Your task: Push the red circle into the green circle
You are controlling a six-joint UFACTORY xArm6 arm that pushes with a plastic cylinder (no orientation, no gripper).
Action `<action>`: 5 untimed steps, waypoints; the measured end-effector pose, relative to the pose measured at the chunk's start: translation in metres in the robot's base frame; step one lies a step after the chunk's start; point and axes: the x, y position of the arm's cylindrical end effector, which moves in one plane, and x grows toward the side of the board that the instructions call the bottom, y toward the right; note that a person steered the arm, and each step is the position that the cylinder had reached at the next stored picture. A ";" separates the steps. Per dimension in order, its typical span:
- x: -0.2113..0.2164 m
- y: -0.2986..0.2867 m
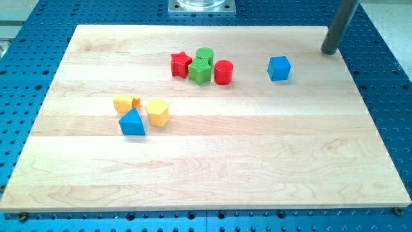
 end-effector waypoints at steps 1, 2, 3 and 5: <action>0.032 -0.028; 0.044 -0.061; 0.045 -0.064; 0.045 -0.052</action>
